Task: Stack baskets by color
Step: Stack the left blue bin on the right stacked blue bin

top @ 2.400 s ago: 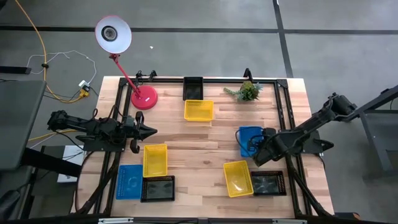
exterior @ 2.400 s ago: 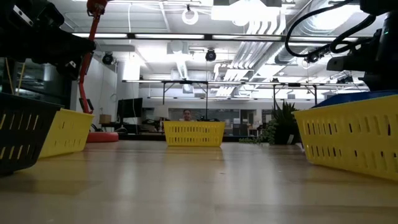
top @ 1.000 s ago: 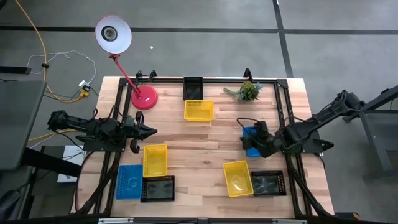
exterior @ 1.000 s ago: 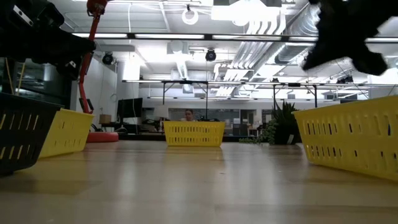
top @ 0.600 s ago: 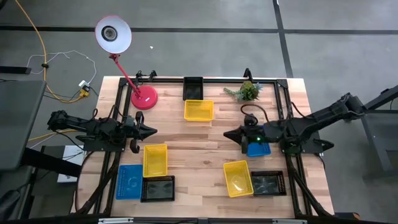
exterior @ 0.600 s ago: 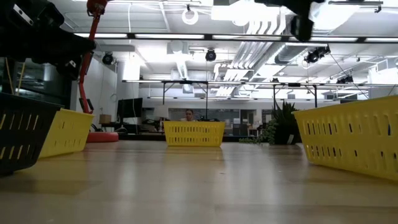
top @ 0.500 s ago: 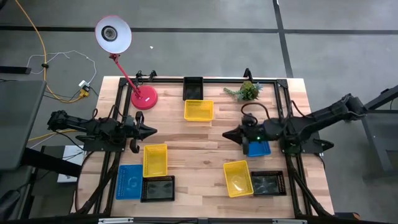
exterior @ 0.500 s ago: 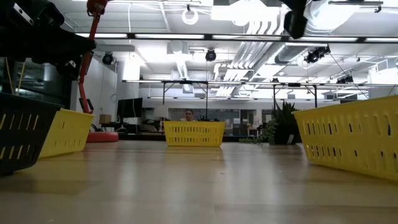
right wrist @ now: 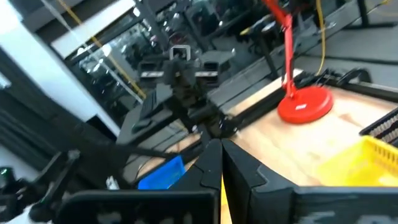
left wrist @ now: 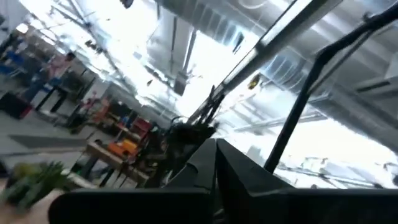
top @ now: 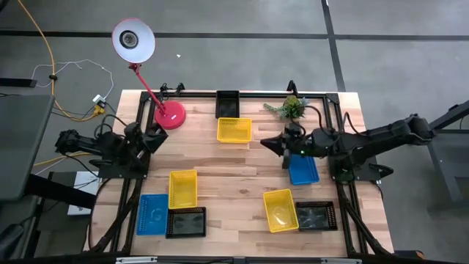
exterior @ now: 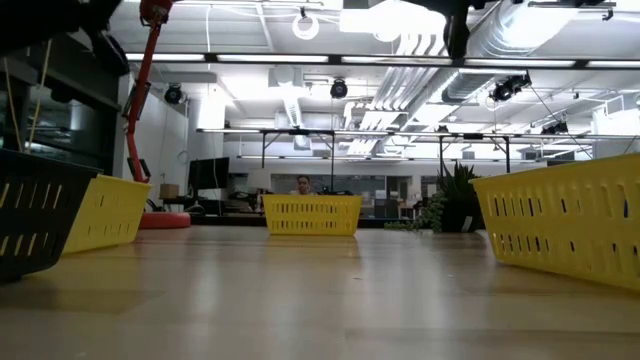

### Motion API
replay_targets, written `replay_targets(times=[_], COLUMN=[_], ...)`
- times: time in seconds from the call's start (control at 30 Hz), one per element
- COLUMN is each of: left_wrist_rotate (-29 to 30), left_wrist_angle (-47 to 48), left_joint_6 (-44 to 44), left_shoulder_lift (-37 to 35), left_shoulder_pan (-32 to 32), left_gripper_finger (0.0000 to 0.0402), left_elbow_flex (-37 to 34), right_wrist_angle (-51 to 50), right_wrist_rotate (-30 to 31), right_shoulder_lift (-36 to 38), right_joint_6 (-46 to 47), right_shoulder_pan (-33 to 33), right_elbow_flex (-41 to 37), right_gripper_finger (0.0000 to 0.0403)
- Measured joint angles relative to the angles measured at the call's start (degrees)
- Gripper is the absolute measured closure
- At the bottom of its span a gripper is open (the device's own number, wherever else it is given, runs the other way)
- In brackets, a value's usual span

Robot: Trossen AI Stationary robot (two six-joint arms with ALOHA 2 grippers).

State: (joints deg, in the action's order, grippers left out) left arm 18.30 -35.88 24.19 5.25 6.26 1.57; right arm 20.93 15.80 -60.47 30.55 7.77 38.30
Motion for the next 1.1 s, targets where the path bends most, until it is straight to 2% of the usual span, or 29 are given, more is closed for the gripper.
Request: replay_targets(times=[0.13, 0.3, 0.5, 0.63, 0.87, 1.0, 1.1], left_wrist_rotate=[-1.3, -1.1, -2.2, -2.6, -2.6, -2.8, -4.2], left_wrist_angle=[3.9, 19.4, 45.0, 54.4, 53.2, 53.5, 57.9], left_joint_6=[-3.4, -5.3, -4.2, -2.0, -2.8, -2.1, 1.6], left_shoulder_lift=[5.2, 16.9, 28.7, 34.5, 38.5, 39.1, 39.3], left_shoulder_pan=[0.0, 0.0, 0.0, 0.0, 0.0, 0.4, 1.4], left_gripper_finger=[0.0401, 0.0377, 0.0303, 0.0244, 0.0172, 0.0164, 0.0165], left_elbow_flex=[6.4, 18.5, 35.2, 43.4, 45.8, 45.8, 45.8], right_wrist_angle=[1.0, 1.0, 1.4, 2.7, 4.0, 4.0, 3.8], right_wrist_rotate=[0.2, -1.1, -4.7, -7.2, -8.9, -9.2, -9.4], right_shoulder_lift=[0.0, 0.0, 0.0, 0.0, 0.1, 0.1, 0.1], right_joint_6=[-1.0, -1.0, -1.1, -3.7, -6.6, -6.6, -6.6], right_shoulder_pan=[-1.6, -2.4, -2.7, -2.7, -2.7, -2.7, -2.7], right_elbow_flex=[0.0, 0.0, 0.0, 0.0, 0.0, 0.0, 0.0], right_gripper_finger=[0.0403, 0.0403, 0.0403, 0.0403, 0.0403, 0.0403, 0.0403])
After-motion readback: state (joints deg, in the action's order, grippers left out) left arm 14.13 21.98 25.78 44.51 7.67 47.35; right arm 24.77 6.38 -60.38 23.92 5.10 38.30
